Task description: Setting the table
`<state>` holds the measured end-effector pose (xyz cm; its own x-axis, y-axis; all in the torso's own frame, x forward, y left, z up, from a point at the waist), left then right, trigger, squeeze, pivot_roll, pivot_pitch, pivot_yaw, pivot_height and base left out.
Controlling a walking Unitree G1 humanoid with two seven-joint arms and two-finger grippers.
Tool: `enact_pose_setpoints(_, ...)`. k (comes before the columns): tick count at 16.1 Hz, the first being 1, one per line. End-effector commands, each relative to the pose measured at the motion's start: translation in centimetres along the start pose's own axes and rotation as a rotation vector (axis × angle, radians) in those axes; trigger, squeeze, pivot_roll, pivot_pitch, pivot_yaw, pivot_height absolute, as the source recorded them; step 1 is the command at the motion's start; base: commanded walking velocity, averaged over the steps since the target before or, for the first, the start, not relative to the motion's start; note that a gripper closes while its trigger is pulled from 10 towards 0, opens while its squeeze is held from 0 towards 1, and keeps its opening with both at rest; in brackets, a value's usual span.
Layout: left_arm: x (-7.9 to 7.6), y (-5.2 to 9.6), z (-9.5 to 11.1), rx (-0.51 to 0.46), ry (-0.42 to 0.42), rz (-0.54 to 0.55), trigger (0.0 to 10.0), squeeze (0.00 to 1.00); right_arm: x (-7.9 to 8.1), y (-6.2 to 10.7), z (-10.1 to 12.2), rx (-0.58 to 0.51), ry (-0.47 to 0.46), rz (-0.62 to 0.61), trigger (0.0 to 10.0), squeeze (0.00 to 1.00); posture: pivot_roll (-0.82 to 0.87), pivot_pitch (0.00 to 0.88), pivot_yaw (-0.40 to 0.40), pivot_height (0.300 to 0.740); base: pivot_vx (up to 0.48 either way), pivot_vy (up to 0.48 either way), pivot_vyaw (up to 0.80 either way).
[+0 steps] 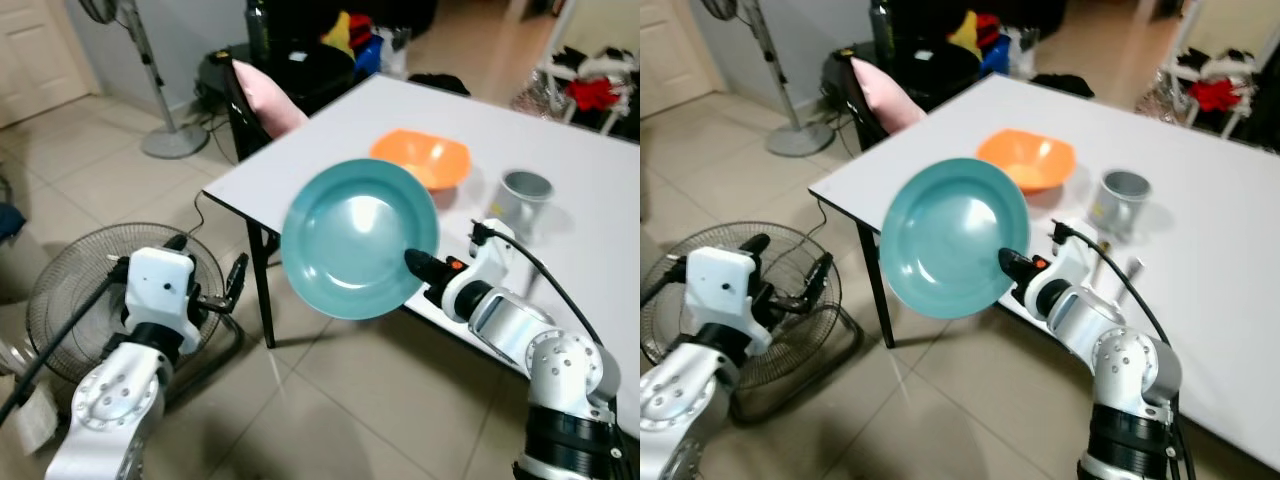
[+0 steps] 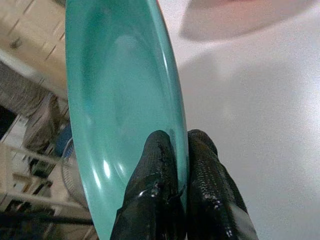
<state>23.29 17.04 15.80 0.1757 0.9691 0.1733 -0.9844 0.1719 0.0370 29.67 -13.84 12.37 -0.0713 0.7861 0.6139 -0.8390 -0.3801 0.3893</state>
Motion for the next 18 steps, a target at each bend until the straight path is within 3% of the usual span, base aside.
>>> enact_pose_setpoints(1,0.1,0.3,0.0,0.002,-0.003,-0.016,10.0,0.00,1.5,-0.4,-0.5,0.032,-0.022,0.063,10.0,0.00,-0.04,0.000,0.039,0.740,0.000,0.000,0.00)
enact_pose_setpoints(5,-2.4,0.8,0.1,0.015,0.035,-0.237,10.0,0.00,1.6,-0.7,-0.6,0.073,-0.107,0.064,10.0,0.00,-0.04,0.000,0.046,0.740,0.000,0.000,0.00)
enact_pose_setpoints(8,-4.0,1.2,-0.1,0.037,0.045,-0.382,10.0,0.00,0.7,-1.2,-0.3,0.072,-0.232,-0.012,10.0,0.00,-0.05,0.000,0.048,0.740,0.000,0.000,0.00)
enact_pose_setpoints(13,-4.3,1.2,-0.1,0.046,0.043,-0.427,10.0,0.00,0.0,-2.2,0.9,0.032,-0.483,-0.082,10.0,0.00,-0.05,0.000,0.048,0.740,0.000,0.000,0.00)
enact_pose_setpoints(18,-4.5,1.2,-0.2,0.053,0.039,-0.441,10.0,0.00,-0.5,-3.0,1.2,0.043,-0.632,-0.152,10.0,0.00,-0.04,0.000,0.046,0.740,0.000,0.000,0.00)
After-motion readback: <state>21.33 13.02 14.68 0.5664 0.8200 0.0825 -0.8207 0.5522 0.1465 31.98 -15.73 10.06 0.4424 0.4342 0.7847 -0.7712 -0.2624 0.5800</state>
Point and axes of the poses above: a point about 5 cm out from each wrist's last joint towards the gripper, its own y axis pointing back from the gripper into the wrist, its own z axis along the axis of the wrist's last joint, x = y × z, the point moved 2 cm from there along -y, pointing out of the wrist towards the gripper
